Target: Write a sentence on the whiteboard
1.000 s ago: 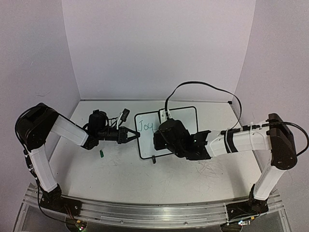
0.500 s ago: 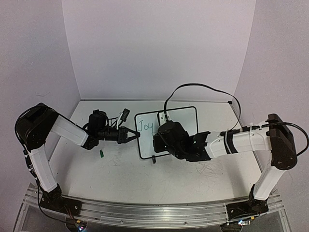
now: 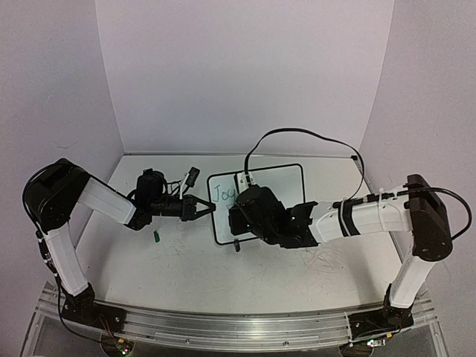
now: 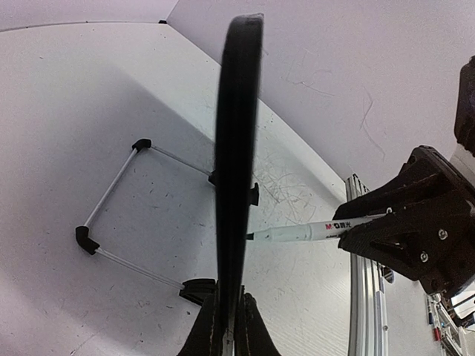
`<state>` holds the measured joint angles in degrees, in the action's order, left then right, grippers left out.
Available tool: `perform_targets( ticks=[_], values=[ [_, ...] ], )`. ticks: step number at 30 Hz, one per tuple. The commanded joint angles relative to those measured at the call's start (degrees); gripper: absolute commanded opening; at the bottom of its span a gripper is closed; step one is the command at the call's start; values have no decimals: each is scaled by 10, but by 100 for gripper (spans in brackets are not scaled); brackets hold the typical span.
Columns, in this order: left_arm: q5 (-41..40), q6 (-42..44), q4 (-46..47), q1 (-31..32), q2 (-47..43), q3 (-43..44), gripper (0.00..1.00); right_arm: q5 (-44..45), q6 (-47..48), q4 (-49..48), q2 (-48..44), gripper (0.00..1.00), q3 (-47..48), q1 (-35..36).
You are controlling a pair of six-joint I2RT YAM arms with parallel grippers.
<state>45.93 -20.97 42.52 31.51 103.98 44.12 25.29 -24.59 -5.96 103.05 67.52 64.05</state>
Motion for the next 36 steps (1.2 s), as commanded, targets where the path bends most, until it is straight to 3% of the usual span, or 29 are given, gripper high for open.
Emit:
perform_targets(
  ticks=[1, 10, 20, 36],
  values=[
    [21, 8, 15, 7, -27, -6, 0, 6, 12, -3, 6, 0, 29, -3],
    [18, 10, 14, 8, -25, -6, 0, 14, 4, -26, -111, 0, -72, -14],
    [17, 11, 13, 7, -24, -5, 0, 10, 29, -54, -102, 0, -49, -56],
    [18, 12, 12, 7, -24, -4, 0, 8, 52, -69, -75, 0, -22, -58]
  ],
)
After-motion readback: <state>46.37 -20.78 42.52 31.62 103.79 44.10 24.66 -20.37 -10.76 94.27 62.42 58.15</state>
